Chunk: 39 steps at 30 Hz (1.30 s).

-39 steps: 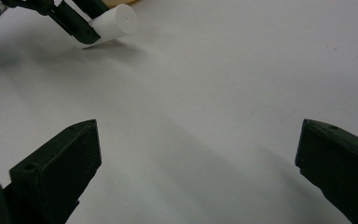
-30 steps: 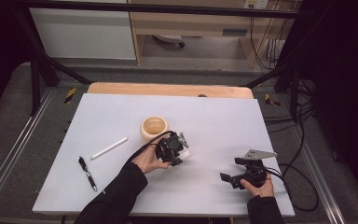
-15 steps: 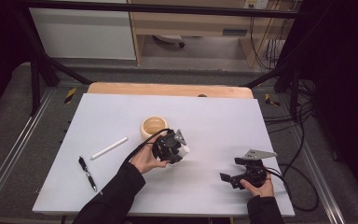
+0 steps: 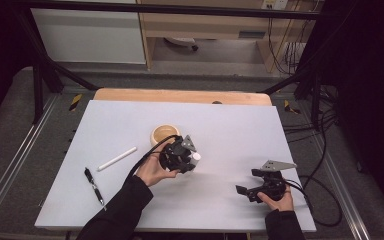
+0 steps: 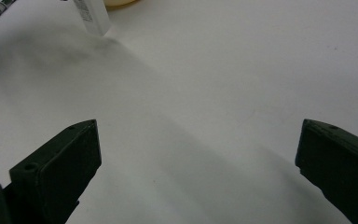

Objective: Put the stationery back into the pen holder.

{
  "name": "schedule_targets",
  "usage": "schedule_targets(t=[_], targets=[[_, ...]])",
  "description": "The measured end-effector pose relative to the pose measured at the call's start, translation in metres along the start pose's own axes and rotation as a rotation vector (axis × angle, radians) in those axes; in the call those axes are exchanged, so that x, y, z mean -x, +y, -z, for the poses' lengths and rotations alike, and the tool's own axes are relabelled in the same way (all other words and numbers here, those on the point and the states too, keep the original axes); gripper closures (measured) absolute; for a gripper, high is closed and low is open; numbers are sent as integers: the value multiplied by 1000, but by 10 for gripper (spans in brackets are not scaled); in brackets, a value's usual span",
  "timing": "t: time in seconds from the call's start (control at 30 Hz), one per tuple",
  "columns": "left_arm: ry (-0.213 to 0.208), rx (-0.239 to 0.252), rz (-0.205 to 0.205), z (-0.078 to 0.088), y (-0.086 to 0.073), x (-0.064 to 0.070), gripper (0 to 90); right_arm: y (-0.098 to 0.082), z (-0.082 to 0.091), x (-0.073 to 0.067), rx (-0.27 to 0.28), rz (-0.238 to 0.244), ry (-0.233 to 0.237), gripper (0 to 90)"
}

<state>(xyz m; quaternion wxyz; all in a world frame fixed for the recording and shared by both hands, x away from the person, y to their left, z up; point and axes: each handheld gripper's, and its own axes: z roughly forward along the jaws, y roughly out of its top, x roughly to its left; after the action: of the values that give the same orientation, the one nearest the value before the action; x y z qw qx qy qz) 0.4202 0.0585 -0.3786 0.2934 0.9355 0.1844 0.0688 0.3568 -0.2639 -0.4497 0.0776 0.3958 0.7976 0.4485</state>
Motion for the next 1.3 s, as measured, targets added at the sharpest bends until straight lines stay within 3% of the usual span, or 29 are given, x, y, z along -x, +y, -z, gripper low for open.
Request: schedule_targets(t=[0.3,0.63,1.3], targets=[[10,66,20,15,-3,-1,695,0,0,0,-1,2,-3,8],[8,138,80,39,-12,-6,694,0,0,0,-1,2,-4,8],[57,206,95,92,-8,-13,694,0,0,0,-1,1,-6,8]])
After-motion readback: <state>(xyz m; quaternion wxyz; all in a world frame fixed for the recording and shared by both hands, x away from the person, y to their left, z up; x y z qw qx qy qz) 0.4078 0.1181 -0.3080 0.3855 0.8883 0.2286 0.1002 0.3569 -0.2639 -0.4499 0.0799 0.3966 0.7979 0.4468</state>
